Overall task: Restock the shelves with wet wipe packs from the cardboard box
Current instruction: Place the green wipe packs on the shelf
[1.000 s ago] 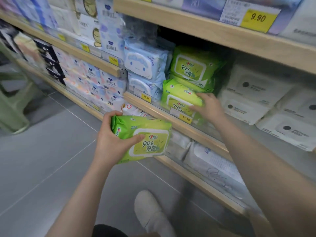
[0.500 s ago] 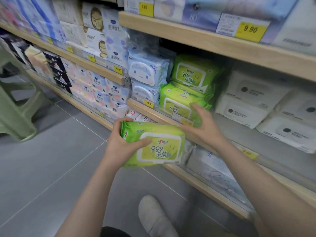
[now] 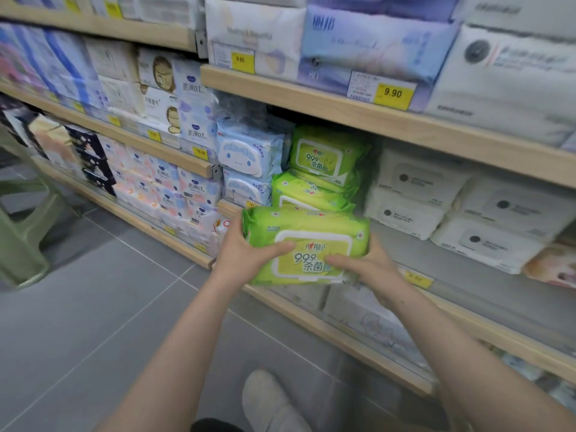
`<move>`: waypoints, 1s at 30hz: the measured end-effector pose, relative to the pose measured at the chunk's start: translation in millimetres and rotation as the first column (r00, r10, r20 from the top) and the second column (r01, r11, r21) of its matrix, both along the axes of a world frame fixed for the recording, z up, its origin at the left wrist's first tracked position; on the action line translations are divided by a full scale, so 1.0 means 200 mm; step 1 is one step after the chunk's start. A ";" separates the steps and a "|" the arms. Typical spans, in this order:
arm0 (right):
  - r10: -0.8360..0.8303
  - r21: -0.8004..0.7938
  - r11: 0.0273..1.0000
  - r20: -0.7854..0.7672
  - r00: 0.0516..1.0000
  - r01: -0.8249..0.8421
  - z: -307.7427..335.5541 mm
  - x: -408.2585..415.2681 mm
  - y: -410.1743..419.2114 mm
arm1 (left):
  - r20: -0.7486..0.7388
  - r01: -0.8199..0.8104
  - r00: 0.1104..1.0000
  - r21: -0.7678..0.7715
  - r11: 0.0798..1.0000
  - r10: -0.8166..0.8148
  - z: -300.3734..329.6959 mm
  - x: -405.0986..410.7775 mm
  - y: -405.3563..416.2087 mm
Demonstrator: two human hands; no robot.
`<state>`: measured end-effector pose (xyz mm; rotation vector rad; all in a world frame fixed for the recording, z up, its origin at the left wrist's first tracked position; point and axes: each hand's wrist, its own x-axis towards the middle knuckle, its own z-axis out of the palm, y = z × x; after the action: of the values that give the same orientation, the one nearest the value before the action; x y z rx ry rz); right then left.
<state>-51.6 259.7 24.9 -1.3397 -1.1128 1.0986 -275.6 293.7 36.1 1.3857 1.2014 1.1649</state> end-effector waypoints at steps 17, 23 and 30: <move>-0.318 0.284 0.934 0.377 0.870 0.218 0.03 0.19 0.79 | -0.143 0.100 0.987 0.198 0.975 -0.072 0.02 0.24 0.93; -0.301 0.226 0.946 0.362 0.882 0.230 0.03 0.21 0.77 | -0.289 0.099 0.955 0.082 0.992 -0.071 0.06 0.23 0.84; -0.253 0.121 0.967 0.337 0.907 0.225 0.10 0.22 0.52 | -0.474 0.034 0.881 0.072 0.997 0.004 0.19 0.20 0.57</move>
<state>-8.6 363.8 45.9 -1.6008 -1.1935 0.6428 -236.6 407.0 74.2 1.8057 1.4891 0.8898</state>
